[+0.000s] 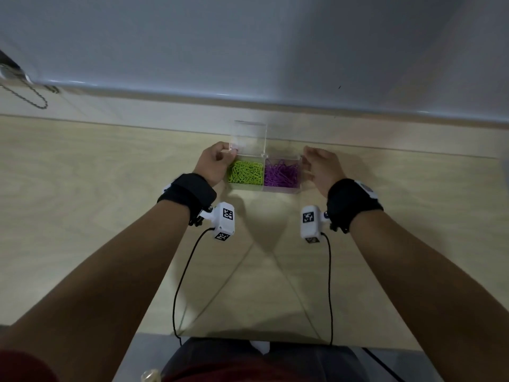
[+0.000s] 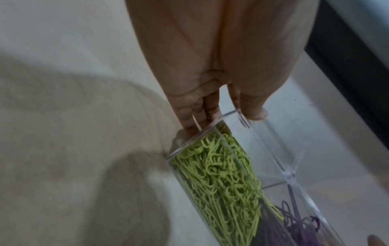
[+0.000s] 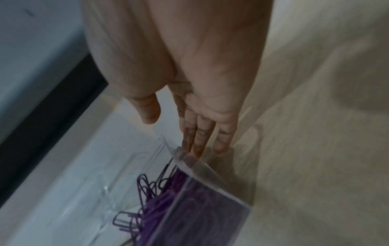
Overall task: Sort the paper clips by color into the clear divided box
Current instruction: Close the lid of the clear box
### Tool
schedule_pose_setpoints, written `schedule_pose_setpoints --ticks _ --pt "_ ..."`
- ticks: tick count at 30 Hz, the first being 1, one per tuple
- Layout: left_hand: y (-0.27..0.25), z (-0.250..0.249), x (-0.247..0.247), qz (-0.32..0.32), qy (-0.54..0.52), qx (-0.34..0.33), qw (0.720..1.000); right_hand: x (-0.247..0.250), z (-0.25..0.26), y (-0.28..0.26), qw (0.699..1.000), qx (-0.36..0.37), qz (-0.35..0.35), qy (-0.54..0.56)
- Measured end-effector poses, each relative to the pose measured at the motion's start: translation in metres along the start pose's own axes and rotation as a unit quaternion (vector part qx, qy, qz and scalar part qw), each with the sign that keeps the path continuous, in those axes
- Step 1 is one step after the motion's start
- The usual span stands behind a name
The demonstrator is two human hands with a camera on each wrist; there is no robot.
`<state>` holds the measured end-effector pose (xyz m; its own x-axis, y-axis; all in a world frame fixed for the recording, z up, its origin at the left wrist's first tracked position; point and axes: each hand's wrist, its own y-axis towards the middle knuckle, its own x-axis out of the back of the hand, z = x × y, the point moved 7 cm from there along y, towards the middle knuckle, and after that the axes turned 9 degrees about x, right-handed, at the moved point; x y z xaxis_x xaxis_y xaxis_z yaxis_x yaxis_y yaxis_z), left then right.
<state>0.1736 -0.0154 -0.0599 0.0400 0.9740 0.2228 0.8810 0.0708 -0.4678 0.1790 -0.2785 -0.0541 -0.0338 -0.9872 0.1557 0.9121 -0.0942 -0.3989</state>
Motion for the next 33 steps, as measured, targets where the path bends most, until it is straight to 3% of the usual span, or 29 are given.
schedule_pose_setpoints --ticks 6,9,14,20,24,26,29,33 --pt "-0.025 -0.004 0.000 0.035 -0.107 0.044 0.993 -0.006 0.020 -0.009 0.996 0.024 0.007 0.091" --pt "-0.029 0.001 0.001 0.032 -0.128 0.063 0.989 -0.005 0.030 -0.014 0.995 0.067 0.001 0.069" --pt "-0.030 0.002 -0.002 0.037 -0.064 -0.014 0.997 0.001 0.040 -0.035 0.982 0.182 -0.002 -0.051" --pt "-0.033 0.003 -0.002 0.032 -0.033 -0.041 0.998 -0.009 0.015 -0.060 0.905 0.338 0.053 -0.253" --pt "-0.034 0.000 -0.004 0.035 0.005 -0.042 0.999 -0.013 0.011 -0.060 0.877 0.352 0.068 -0.320" --pt "-0.035 -0.008 -0.004 0.001 0.096 -0.066 0.993 -0.016 0.013 -0.060 0.855 0.362 0.078 -0.362" --pt "-0.050 -0.037 -0.009 -0.089 0.267 -0.204 0.938 -0.015 0.035 -0.061 0.828 0.411 0.046 -0.378" --pt "-0.074 -0.058 -0.050 -0.077 0.413 -0.310 0.853 -0.010 0.065 -0.047 0.862 0.397 0.006 -0.316"
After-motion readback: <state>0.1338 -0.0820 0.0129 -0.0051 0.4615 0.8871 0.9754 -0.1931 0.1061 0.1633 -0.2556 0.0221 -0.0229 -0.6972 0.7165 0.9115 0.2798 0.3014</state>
